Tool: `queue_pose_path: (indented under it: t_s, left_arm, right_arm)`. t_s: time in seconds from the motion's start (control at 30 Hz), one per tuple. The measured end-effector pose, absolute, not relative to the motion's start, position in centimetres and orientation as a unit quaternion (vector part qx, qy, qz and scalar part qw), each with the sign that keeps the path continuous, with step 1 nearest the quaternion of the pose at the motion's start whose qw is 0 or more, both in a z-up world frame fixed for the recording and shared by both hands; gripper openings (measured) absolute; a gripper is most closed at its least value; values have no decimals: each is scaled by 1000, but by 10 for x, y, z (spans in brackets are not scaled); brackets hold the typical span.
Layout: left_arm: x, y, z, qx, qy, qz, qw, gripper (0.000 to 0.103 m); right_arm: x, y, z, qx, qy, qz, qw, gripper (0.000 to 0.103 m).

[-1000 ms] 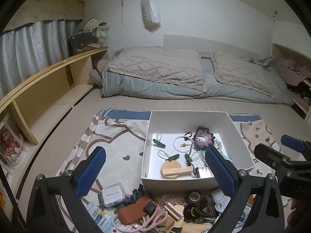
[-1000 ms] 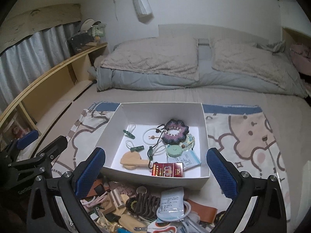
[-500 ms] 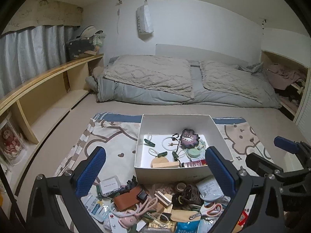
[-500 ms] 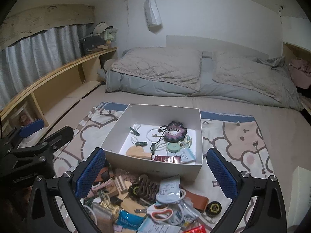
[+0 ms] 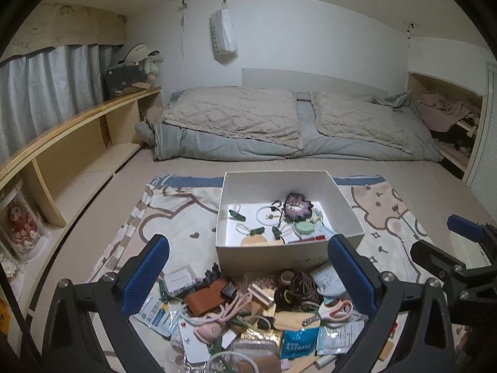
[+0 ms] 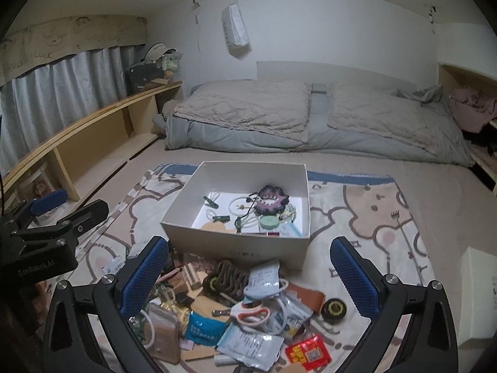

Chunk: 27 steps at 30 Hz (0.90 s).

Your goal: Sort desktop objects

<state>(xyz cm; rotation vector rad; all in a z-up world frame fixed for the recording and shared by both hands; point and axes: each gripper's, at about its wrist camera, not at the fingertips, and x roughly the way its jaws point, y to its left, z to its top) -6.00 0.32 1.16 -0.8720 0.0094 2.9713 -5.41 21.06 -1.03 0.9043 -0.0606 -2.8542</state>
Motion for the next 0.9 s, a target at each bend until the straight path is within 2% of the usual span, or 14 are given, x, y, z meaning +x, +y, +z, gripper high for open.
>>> queue_pose_path:
  t_s: [0.47, 0.9]
  left_arm:
    - [-29, -2, -7, -298, 15, 954, 29, 103]
    - [-21, -6, -8, -300, 10, 953, 37, 103]
  right_arm:
    - [-29, 209, -18, 304, -32, -949, 76, 103]
    - [-21, 206, -24, 313, -4, -948, 53, 103]
